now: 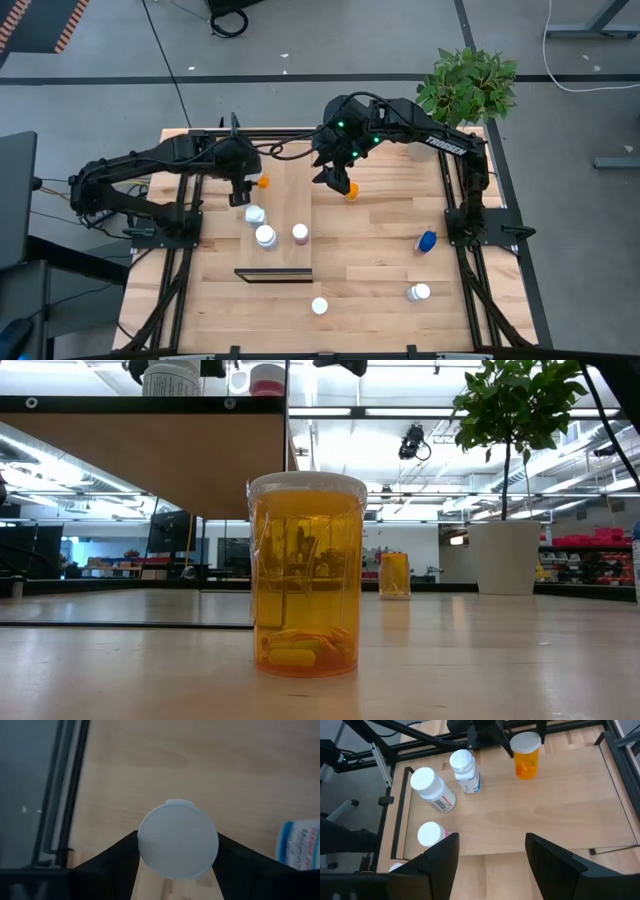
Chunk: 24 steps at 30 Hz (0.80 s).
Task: Pick and place medicine bottles onto shelf by color
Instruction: Put the top orange pill bottle on the shelf
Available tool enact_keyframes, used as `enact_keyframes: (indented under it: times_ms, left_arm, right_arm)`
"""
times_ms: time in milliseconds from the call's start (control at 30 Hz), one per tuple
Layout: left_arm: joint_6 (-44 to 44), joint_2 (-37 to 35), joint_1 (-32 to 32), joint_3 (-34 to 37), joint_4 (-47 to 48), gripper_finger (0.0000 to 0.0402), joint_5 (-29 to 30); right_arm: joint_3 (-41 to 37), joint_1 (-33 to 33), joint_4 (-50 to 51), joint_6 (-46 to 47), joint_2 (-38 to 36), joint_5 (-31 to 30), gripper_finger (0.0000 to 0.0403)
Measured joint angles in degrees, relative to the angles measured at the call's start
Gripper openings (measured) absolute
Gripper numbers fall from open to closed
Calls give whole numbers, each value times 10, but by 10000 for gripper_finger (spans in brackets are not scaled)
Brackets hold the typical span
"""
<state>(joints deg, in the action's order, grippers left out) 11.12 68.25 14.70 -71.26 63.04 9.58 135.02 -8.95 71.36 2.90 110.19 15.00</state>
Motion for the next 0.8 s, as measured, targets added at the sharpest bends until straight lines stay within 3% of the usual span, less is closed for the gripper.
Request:
enact_keyframes:
  times_ms: [367,800]
  left_arm:
    - [0,2,6,0,26,227,-23]
    - [0,71,6,-3,32,230,-25]
  right_arm:
    - [0,-10,-18,-1,0,-1,235]
    - [0,-10,-37,16,0,0,235]
